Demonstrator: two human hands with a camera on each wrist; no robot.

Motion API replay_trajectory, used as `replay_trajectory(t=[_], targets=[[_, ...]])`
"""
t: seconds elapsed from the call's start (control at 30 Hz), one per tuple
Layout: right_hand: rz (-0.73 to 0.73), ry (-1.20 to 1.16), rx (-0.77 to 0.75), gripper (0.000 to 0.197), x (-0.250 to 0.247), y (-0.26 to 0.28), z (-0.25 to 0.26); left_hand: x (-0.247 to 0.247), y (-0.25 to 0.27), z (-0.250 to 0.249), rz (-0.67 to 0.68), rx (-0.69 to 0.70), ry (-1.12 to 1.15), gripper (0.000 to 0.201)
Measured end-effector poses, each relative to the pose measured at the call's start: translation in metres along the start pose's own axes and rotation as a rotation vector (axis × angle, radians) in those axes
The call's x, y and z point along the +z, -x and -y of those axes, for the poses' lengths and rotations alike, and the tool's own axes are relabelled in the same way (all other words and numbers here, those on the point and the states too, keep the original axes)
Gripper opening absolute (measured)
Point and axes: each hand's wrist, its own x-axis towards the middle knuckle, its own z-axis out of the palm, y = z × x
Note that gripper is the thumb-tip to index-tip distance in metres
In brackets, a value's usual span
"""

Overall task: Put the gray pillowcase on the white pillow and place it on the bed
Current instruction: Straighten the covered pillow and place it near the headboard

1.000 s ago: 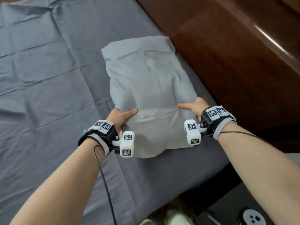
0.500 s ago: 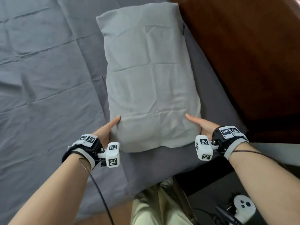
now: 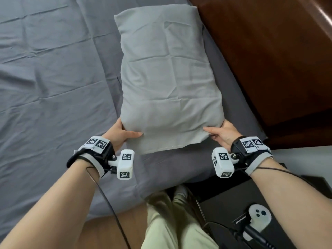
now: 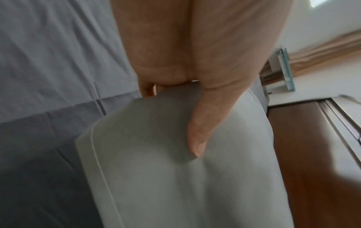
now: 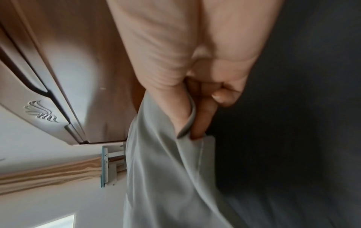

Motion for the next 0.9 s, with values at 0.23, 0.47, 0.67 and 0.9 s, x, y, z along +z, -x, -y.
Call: replay_trajectory(t=[0.23, 0.47, 0.67, 0.9], targets=[[0.048, 0.320, 0.052, 0.040, -0.022, 0.013, -0.014, -0.005, 0.002, 0.017, 0.004, -0.075, -0.050, 0.073], [-0.081, 0.461, 0.237, 0.026, -0.033, 0.016, -0.074, 0.003, 0.005, 0.087, -0.046, -0.384, -0.147, 0.042], [-0.178, 0.400, 0.222, 0.023, -0.031, 0.000, -0.085, 0.014, 0.008, 0.115, -0.191, -0.365, -0.240, 0.031], [-0.231, 0.558, 0.220, 0.018, -0.035, -0.006, -0.092, 0.003, 0.025, 0.125, -0.201, -0.374, -0.232, 0.016]])
